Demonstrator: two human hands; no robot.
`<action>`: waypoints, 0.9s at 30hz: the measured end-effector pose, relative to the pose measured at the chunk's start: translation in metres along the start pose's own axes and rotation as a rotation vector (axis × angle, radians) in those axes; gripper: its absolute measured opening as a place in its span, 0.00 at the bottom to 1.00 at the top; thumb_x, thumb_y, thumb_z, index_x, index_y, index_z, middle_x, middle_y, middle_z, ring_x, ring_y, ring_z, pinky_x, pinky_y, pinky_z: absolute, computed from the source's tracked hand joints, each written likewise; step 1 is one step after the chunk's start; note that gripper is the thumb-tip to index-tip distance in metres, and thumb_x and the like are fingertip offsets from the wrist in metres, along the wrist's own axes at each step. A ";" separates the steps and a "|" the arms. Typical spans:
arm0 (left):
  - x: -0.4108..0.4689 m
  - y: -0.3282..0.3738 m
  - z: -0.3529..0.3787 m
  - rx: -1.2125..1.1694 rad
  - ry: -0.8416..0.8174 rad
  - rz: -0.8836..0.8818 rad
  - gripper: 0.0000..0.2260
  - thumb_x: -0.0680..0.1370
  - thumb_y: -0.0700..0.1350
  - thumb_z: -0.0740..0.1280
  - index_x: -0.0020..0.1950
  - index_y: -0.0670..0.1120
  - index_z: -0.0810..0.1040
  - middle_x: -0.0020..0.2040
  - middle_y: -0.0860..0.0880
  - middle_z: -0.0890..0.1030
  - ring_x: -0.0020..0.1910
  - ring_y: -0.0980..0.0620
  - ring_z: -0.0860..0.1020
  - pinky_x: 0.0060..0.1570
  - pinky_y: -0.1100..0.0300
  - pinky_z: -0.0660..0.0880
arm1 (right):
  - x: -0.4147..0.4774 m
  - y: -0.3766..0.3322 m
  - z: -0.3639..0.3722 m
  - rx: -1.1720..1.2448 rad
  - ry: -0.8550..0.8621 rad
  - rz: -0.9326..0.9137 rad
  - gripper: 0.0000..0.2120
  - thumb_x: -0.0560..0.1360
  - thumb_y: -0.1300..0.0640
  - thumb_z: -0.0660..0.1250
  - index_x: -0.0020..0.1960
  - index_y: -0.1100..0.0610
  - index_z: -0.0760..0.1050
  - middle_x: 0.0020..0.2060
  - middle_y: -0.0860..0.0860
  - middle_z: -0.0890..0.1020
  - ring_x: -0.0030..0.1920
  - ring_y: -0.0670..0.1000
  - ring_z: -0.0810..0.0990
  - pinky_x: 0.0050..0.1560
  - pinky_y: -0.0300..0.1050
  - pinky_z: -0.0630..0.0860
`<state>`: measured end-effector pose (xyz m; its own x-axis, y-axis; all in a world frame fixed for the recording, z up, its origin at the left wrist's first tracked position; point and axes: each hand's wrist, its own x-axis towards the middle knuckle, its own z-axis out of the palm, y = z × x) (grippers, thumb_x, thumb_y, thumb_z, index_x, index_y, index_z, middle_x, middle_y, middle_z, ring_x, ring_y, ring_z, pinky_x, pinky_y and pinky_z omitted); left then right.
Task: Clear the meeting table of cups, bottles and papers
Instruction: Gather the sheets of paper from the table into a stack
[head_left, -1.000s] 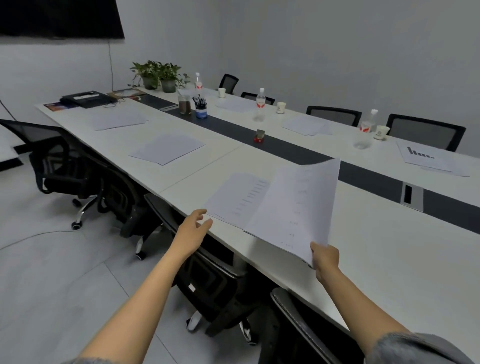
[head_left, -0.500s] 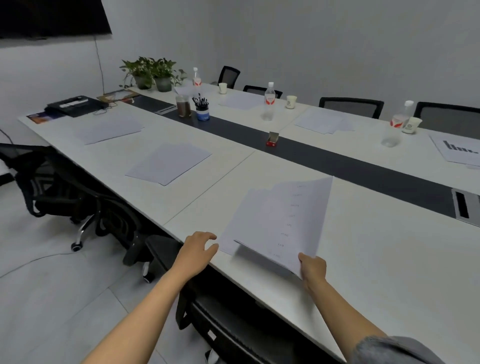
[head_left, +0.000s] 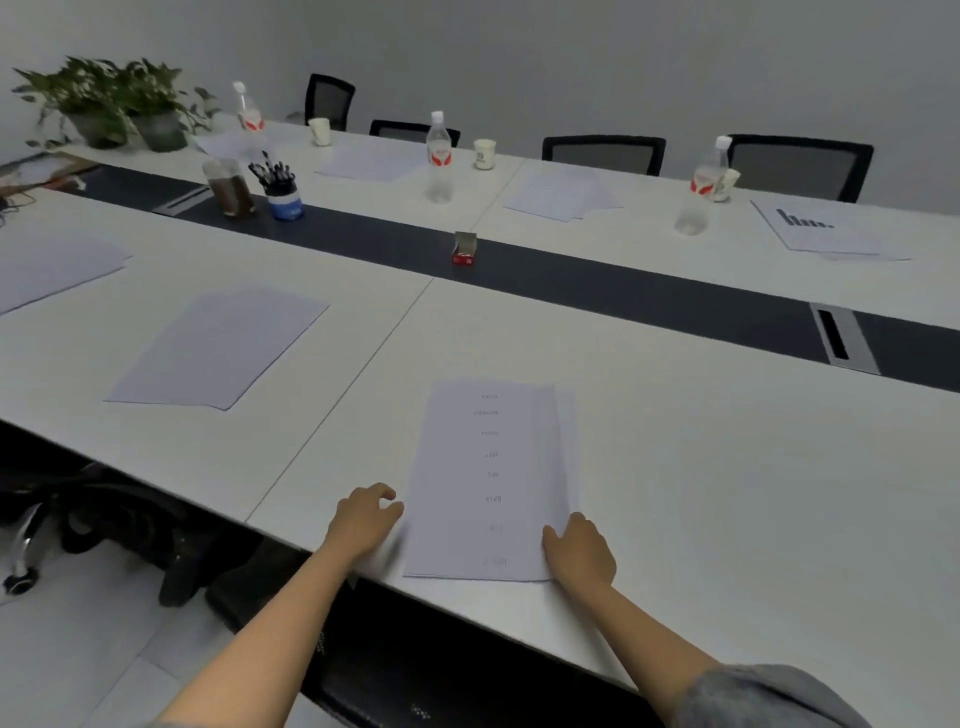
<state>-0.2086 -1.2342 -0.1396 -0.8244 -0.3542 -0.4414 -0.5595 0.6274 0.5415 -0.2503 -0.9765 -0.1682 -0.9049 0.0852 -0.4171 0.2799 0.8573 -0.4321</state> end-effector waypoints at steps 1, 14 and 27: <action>0.005 0.001 0.003 -0.008 -0.023 -0.015 0.18 0.78 0.47 0.60 0.67 0.44 0.70 0.68 0.44 0.71 0.69 0.44 0.65 0.65 0.52 0.65 | 0.000 -0.001 -0.001 -0.025 0.042 -0.006 0.18 0.78 0.49 0.55 0.61 0.60 0.69 0.59 0.55 0.73 0.60 0.55 0.71 0.49 0.45 0.70; 0.016 0.013 0.021 -0.847 -0.160 -0.261 0.11 0.77 0.41 0.63 0.58 0.41 0.70 0.52 0.39 0.75 0.41 0.46 0.74 0.41 0.55 0.71 | 0.018 -0.011 -0.003 0.194 -0.070 0.185 0.12 0.72 0.56 0.63 0.52 0.60 0.67 0.58 0.58 0.74 0.53 0.57 0.75 0.50 0.46 0.73; -0.001 -0.004 0.033 -0.447 -0.077 -0.175 0.10 0.75 0.40 0.62 0.33 0.42 0.71 0.35 0.45 0.76 0.33 0.47 0.74 0.34 0.60 0.69 | 0.011 -0.004 0.005 -0.066 -0.098 0.069 0.12 0.74 0.59 0.63 0.49 0.57 0.59 0.49 0.53 0.70 0.49 0.53 0.71 0.48 0.44 0.71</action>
<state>-0.2027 -1.2131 -0.1647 -0.7152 -0.3648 -0.5961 -0.6851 0.1974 0.7012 -0.2599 -0.9809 -0.1748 -0.8476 0.0972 -0.5216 0.3155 0.8828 -0.3481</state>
